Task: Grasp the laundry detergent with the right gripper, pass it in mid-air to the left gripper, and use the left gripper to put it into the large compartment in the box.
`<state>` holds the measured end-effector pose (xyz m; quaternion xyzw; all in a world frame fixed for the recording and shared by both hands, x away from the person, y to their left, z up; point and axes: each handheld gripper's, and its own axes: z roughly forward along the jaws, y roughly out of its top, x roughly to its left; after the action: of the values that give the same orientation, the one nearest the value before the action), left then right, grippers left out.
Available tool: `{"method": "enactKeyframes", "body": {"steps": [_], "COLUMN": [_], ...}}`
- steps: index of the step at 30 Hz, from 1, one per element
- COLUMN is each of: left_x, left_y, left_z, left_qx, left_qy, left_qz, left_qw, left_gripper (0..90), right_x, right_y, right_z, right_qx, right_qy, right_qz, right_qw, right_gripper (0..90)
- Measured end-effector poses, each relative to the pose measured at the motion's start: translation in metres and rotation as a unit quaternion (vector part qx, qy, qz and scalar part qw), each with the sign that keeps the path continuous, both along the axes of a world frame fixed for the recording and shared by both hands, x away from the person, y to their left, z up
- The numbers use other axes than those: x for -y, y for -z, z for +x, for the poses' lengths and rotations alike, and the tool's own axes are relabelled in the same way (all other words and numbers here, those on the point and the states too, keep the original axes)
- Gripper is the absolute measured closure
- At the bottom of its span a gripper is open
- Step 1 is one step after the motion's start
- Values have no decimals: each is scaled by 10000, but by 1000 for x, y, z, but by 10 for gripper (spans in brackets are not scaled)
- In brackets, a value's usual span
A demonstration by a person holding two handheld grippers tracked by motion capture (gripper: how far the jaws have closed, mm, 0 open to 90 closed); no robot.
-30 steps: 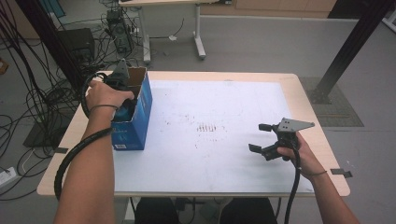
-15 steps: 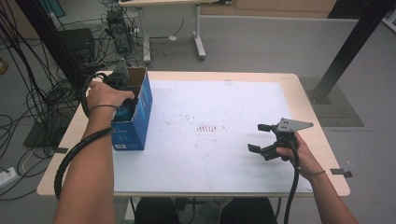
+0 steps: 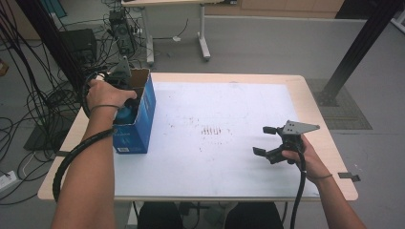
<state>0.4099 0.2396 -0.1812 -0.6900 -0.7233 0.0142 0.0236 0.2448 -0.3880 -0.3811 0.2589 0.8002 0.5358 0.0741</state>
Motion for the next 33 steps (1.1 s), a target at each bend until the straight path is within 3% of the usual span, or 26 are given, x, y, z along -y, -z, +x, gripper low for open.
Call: {"method": "enactKeyframes", "body": {"steps": [16, 19, 27, 33], "left_x": [0, 4, 10, 14], "left_y": [-41, -48, -67, -76], "left_z": [-10, -12, -25, -30], "left_qx": [229, 206, 416, 447], "left_qy": [-20, 35, 258, 363], "left_qz": [58, 119, 103, 135], "left_qw": [9997, 9997, 9987, 9983], "left_gripper": [319, 299, 259, 195], "right_x": [0, -1, -5, -8], "right_y": [-4, -5, -12, -17], "right_z": [0, 1, 4, 5], "right_qx": [33, 50, 45, -4], "right_qy": [2, -16, -14, 83], "right_qz": [-5, -2, -56, -120], "right_qw": [10000, 10000, 10000, 9999], "right_gripper": [17, 17, 17, 16]}}
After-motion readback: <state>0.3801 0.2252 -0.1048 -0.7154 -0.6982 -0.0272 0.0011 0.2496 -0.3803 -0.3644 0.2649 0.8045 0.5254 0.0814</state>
